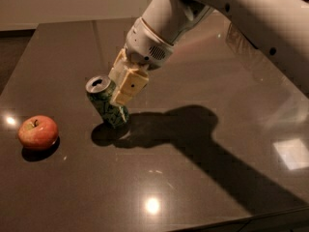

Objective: Move green can near apple

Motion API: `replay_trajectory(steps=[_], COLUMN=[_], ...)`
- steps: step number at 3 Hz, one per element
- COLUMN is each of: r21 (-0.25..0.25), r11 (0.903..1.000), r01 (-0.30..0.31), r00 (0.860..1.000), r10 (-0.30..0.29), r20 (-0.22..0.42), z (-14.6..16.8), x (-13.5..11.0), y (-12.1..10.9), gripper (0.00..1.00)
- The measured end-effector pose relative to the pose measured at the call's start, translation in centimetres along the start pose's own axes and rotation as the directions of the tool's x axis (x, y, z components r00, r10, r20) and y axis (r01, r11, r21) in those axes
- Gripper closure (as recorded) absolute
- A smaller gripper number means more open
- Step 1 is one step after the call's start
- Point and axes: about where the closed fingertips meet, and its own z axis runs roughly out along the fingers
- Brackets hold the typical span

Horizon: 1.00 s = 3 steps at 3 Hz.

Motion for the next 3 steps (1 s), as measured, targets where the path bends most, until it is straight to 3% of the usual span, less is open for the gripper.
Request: replay_trajectory(steps=[1,3], r21=[-0.027,-0.063], r11=[0.9995,0.9978], r01=[-0.015,-0.019], r00=[0.998,0.989], r10=[0.017,0.028], r20=[0.059,0.148], z=[1.5,4.4], x=[-1.1,-1.0], y=[0.0,1.6], gripper=[1.0,1.0])
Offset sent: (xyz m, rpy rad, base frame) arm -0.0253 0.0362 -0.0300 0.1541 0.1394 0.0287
